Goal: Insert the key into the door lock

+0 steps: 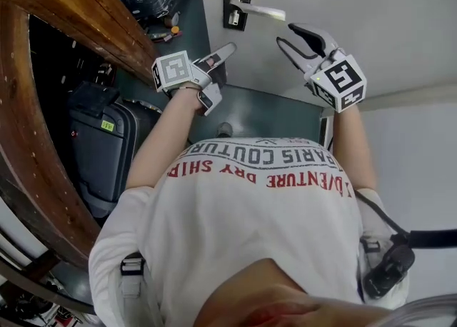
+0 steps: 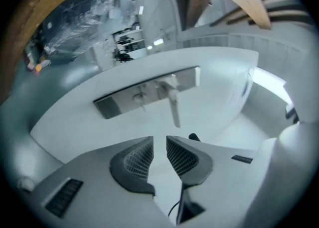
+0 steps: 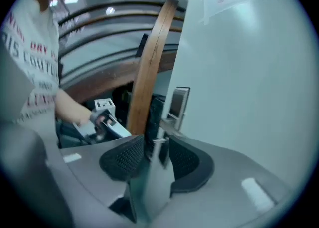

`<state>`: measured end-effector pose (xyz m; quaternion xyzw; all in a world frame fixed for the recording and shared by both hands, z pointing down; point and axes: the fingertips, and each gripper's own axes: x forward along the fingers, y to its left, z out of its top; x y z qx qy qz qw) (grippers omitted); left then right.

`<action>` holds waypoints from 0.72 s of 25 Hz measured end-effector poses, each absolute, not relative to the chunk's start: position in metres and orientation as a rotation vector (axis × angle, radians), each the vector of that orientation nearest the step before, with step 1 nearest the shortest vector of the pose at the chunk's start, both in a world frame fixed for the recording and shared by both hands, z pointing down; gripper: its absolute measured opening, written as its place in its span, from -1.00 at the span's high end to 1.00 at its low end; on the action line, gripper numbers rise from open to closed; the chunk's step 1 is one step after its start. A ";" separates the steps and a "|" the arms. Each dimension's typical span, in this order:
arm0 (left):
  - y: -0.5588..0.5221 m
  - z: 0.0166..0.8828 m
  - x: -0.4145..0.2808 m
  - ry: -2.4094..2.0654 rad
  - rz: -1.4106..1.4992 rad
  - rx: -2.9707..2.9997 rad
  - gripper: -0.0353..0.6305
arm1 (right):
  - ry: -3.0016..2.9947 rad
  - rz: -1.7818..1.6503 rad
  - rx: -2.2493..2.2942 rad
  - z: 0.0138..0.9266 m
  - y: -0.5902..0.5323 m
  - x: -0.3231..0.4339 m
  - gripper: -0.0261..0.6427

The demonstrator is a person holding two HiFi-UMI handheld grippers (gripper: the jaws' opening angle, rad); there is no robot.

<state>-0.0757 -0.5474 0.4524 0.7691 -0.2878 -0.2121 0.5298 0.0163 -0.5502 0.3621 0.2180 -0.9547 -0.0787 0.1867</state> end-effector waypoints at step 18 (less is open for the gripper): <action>-0.188 0.384 0.026 -0.950 0.057 2.566 0.89 | -2.767 0.349 0.469 0.425 -0.205 0.086 0.92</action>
